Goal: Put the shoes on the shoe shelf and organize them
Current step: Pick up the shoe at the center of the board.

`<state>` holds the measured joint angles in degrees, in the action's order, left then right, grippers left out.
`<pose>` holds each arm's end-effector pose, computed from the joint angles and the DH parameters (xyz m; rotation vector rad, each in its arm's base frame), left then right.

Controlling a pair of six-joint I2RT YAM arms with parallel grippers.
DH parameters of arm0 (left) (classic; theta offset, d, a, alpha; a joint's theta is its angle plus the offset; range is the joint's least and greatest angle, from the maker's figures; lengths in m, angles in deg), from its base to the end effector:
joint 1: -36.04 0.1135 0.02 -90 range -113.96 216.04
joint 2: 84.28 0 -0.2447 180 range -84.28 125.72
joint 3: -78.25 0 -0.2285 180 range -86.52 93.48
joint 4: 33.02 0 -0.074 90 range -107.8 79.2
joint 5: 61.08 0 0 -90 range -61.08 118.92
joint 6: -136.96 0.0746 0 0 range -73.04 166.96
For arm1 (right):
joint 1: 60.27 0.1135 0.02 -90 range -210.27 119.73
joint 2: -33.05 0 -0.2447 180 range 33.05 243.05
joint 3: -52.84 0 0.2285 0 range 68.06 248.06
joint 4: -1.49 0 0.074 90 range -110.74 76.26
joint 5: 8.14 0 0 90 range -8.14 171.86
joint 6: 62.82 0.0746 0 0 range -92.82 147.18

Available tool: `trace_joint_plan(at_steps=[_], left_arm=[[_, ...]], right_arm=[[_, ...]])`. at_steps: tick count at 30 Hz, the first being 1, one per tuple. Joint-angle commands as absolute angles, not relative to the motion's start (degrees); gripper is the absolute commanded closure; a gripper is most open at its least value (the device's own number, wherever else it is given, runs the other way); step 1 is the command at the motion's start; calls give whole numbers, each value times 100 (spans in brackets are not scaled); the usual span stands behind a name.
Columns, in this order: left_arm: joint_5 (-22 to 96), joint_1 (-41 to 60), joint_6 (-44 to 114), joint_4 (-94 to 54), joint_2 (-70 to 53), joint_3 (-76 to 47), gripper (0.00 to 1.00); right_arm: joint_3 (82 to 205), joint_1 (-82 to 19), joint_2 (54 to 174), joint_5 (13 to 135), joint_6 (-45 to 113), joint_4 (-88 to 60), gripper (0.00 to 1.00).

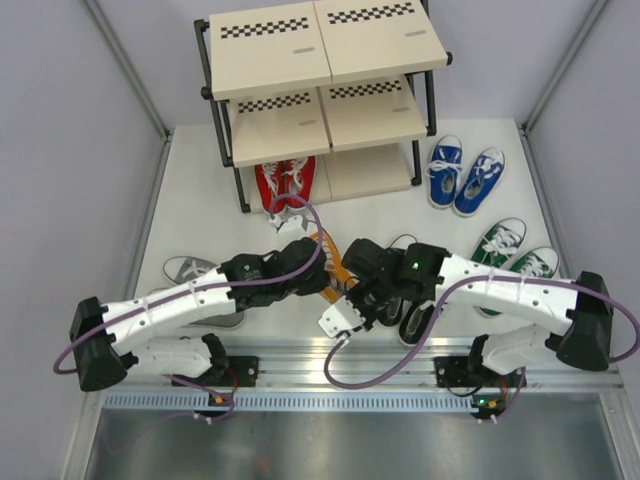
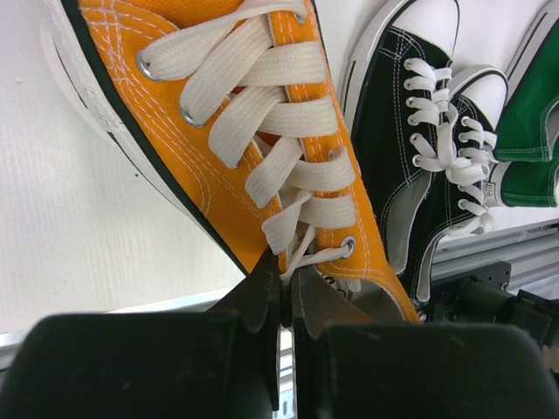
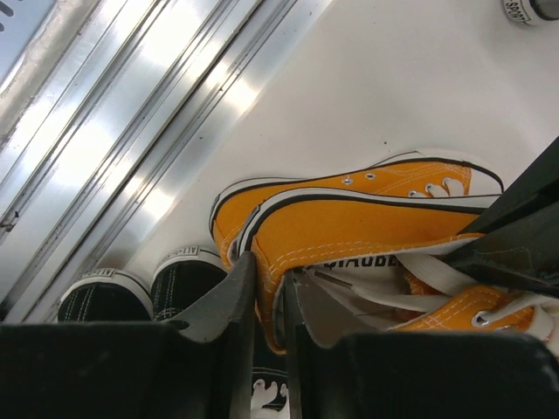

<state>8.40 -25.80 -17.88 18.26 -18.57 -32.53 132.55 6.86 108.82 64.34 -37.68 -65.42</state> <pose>0.1383 -0.2029 0.2440 -0.2332 2.4223 -0.6406 0.0779 0.2425 0.2371 -2.4576 0.9871 0.4203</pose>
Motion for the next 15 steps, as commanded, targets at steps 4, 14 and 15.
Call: trace_joint_plan(at_steps=[4,14,15], left_arm=[[580,-2539,-1984,1042,-2214,-3291,100],[492,-2539,-1905,1006,-2732,-3651,43],[501,-2531,-1818,998,-2768,-3669,32]], right_arm=[[13416,802,10872,6296,-3645,-6462,100],[13662,328,10565,6305,-3821,-6568,100],[13662,258,10530,6305,-3838,-6585,100]])
